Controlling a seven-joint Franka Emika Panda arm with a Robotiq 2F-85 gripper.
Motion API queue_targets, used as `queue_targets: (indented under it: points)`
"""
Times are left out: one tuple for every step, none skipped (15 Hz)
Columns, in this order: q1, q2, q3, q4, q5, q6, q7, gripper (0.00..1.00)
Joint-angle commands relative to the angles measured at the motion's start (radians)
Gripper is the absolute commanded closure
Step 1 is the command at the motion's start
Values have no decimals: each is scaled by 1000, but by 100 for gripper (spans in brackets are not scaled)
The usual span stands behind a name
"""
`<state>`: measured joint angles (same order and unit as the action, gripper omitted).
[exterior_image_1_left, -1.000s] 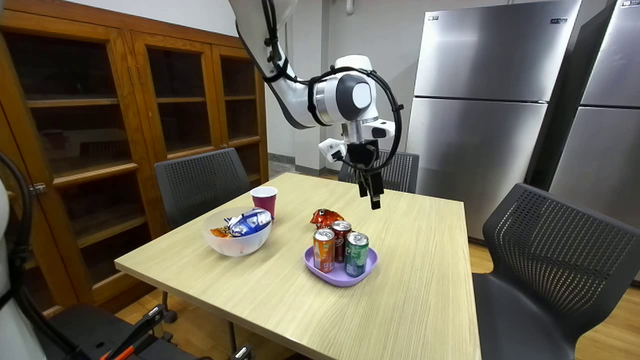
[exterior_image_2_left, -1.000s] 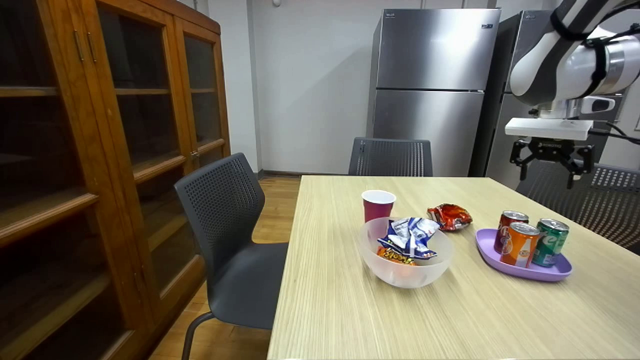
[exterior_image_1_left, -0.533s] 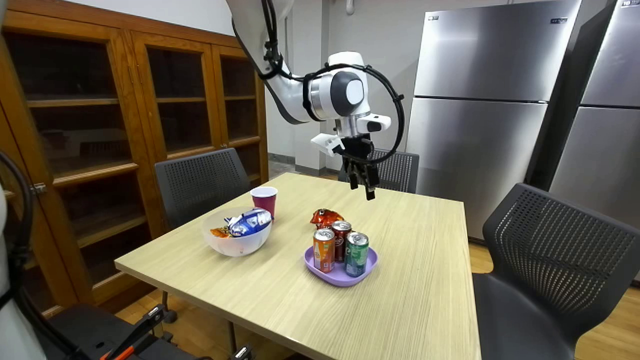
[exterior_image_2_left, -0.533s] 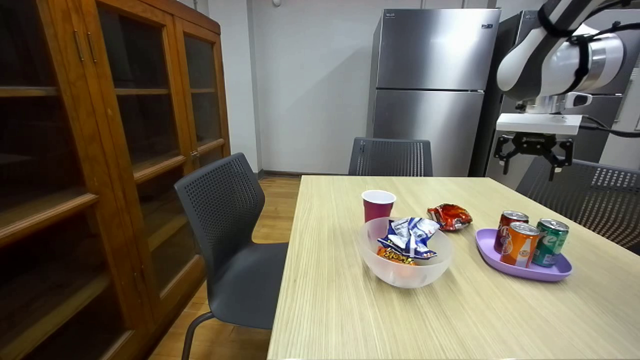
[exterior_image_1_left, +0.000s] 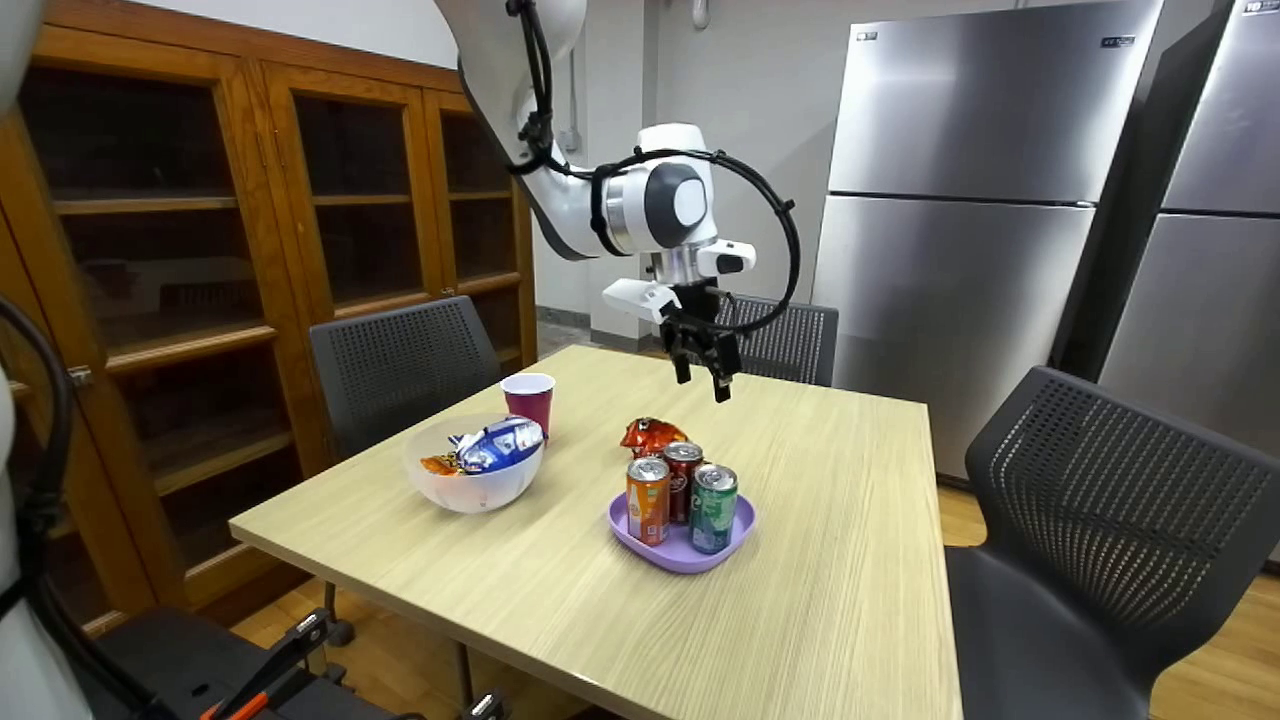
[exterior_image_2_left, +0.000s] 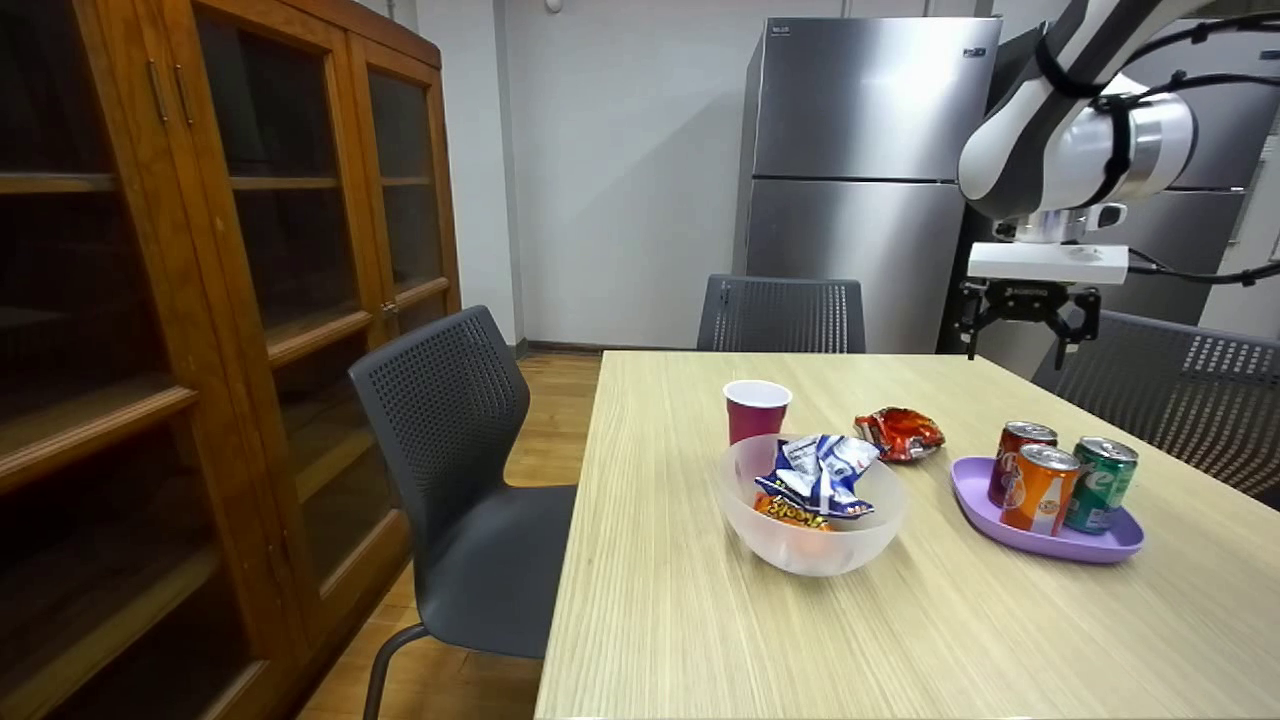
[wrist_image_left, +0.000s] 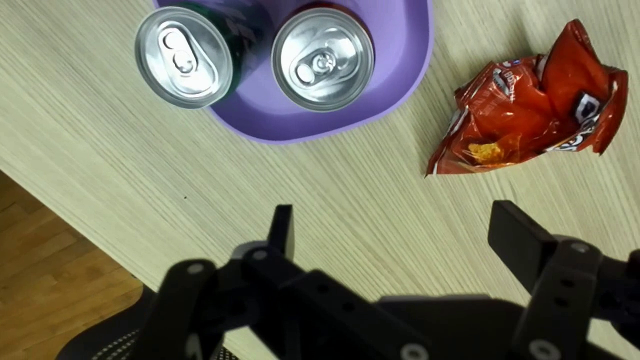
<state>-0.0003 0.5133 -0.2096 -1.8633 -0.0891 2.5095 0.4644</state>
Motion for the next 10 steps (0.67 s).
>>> queue_targets:
  points:
    - [1, 41, 16, 52, 4, -2, -43, 0]
    - [4, 51, 16, 62, 6, -5, -39, 0]
    - [8, 63, 18, 76, 9, -7, -32, 0]
    - [12, 77, 19, 91, 10, -9, -24, 0]
    - [15, 89, 20, 105, 12, -11, -21, 0]
    - [22, 104, 20, 121, 12, -15, -14, 0]
    - [27, 117, 18, 135, 12, -15, -8, 0]
    - [34, 131, 16, 149, 15, -16, 5, 0]
    - [41, 145, 14, 164, 18, -19, 18, 0]
    - [50, 160, 10, 181, 21, -26, 37, 0]
